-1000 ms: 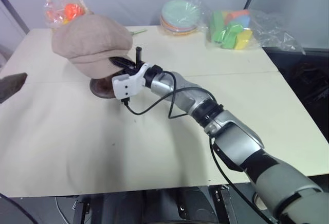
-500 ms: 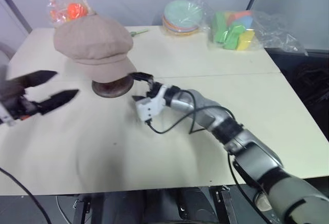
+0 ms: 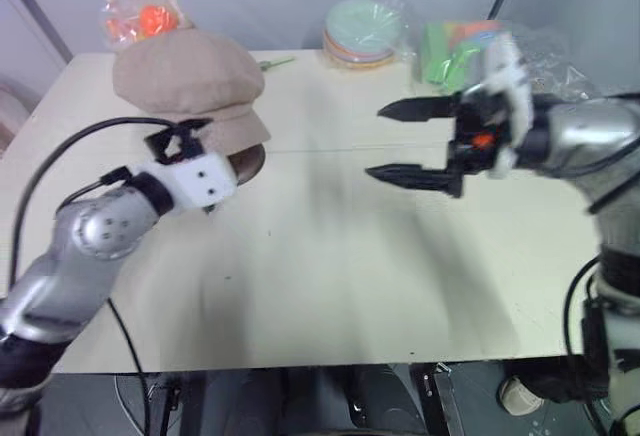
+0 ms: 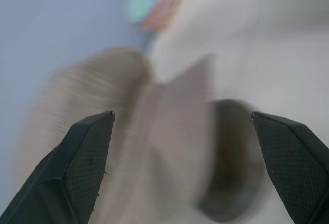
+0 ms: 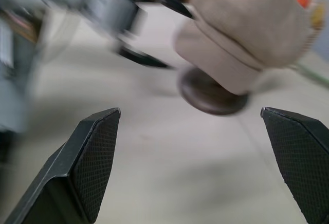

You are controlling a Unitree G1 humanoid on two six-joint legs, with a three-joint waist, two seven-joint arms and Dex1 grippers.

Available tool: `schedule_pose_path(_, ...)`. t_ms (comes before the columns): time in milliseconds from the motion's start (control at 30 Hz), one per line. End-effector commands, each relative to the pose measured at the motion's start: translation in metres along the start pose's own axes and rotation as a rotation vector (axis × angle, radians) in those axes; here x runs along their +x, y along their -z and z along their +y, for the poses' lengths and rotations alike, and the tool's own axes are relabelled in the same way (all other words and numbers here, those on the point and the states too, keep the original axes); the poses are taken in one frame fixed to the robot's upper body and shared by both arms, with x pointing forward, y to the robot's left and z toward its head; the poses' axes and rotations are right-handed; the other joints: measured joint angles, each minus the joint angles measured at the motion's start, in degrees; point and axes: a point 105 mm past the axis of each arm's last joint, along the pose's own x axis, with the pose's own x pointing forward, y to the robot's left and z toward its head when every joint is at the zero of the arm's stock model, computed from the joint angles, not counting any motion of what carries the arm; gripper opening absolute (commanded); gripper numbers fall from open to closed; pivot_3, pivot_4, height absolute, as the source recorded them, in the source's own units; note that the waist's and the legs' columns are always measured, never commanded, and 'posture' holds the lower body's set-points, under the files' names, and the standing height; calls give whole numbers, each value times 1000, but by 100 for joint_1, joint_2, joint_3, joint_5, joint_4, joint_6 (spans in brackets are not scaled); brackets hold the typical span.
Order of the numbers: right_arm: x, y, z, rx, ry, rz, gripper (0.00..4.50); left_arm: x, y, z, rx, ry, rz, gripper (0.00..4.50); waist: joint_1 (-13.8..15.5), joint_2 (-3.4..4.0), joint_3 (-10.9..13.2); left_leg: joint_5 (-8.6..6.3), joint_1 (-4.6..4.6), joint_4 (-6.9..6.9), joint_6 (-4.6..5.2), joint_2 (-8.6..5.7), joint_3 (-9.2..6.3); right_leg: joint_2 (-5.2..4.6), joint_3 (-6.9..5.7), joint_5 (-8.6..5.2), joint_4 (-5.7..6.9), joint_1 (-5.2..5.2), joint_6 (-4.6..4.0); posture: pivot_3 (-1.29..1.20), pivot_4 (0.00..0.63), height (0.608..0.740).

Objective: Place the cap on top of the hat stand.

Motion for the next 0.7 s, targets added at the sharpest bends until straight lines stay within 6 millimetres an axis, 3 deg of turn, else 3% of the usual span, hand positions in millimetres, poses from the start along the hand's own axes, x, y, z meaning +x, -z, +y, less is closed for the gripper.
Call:
schedule_pose_path(33,-14,-19,-3,25,26,-39,4479,18,1,-5,143,-35,24,4500,0,2,1,-2,-1,0,3,-1,5,-3,1,0,-1,-1,0,0,150,740)
schedule_pose_path(167,-22,-35,-14,13,89,-64,4479,37,-8,-16,168,-22,9,4500,-15,1,1,-2,-27,11,4,-3,11,-5,3,1,3,-25,3,0,150,740)
schedule_pose_path(367,-25,-36,-15,-10,105,-46,4479,45,-9,-16,218,-48,40,4500,-8,2,1,-14,-91,62,25,1,2,-5,-6,2,16,-68,6,0,150,740)
schedule_pose_path(467,-24,-33,-13,-13,102,-37,4500,44,-6,-14,208,-57,52,3656,8,2,1,-17,-91,74,30,0,3,-8,-6,4,15,-62,10,0,150,740)
schedule_pose_path(700,-23,-29,-12,-19,105,-29,4500,41,1,-6,209,-89,67,90,28,3,1,-17,-91,78,31,0,1,-9,-6,6,15,-60,13,0,150,740)
